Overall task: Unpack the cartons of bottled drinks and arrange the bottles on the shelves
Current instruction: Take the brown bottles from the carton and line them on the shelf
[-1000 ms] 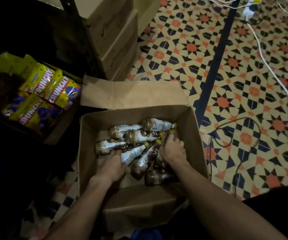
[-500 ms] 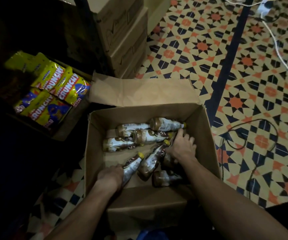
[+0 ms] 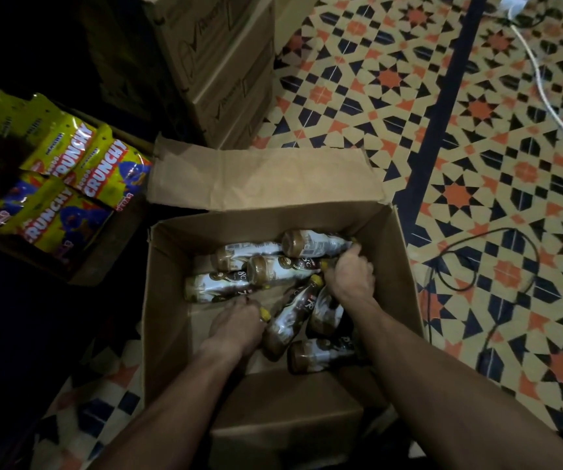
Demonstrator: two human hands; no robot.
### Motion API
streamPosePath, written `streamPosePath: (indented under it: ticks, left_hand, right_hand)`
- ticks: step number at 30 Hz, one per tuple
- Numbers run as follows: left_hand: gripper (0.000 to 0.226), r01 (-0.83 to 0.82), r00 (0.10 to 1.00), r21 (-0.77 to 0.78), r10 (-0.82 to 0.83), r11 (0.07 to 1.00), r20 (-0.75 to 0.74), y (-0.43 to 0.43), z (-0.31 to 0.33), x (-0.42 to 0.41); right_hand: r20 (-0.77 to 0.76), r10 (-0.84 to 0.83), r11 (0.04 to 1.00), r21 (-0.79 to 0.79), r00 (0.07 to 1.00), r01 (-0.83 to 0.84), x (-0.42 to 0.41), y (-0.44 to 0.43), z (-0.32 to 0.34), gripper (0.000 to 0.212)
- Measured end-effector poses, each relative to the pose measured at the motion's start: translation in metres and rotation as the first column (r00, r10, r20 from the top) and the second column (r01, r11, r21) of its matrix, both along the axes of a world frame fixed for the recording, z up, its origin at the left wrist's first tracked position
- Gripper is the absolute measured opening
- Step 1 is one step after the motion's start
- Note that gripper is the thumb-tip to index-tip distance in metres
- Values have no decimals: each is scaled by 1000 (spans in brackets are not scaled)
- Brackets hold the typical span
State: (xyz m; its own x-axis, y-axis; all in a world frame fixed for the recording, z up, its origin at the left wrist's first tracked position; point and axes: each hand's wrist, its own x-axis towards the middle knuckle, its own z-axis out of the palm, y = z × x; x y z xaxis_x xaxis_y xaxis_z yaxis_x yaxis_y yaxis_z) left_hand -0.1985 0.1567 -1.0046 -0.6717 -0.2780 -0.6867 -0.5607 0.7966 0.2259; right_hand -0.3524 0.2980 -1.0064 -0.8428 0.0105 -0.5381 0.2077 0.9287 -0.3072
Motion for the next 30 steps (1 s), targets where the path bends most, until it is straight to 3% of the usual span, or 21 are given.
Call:
streamPosePath:
  ticks: [2,5,8,13,18,20,22,26,30]
  left_hand:
    - [42,36,999,-11,-36,999,-3,-3,3,2]
    - [39,78,997,-12,-78,997,-15,-11,15,5]
    - [43,100,994,-27,-101,995,-36,-19,39,7]
    - [33,-76,977,41,83,996,-198,-32,107,17]
    - [27,-279,879,195,332,940,-342,-45,209,25]
    - [25,-327,839,240,398,914,-371,-49,259,28]
    - [24,-345,805,253,423,904,-415,-53,308,32]
    - [16,-364,747,316,477,876,-463,-55,417,44]
    - [12,-367,661,426,554,827,-507,-53,518,58]
  right_hand:
    - [1,-91,994,-67,996,91,-1,-2,6,57]
    - [-14,-114,977,-185,993,109,4,1,19,32]
    - [-11,-3,971,-240,1000,1,14,1,37,33]
    - [-12,169,956,-240,986,-167,21,-4,95,37]
    - [-79,344,880,-322,936,-350,21,-24,209,25]
    - [-91,395,844,-357,914,-401,23,-31,264,29]
    - [-91,455,805,-383,886,-453,26,-37,316,32]
    - [-184,555,727,-366,811,-581,33,-44,426,17]
    - [-233,610,662,-377,758,-648,42,-48,529,29]
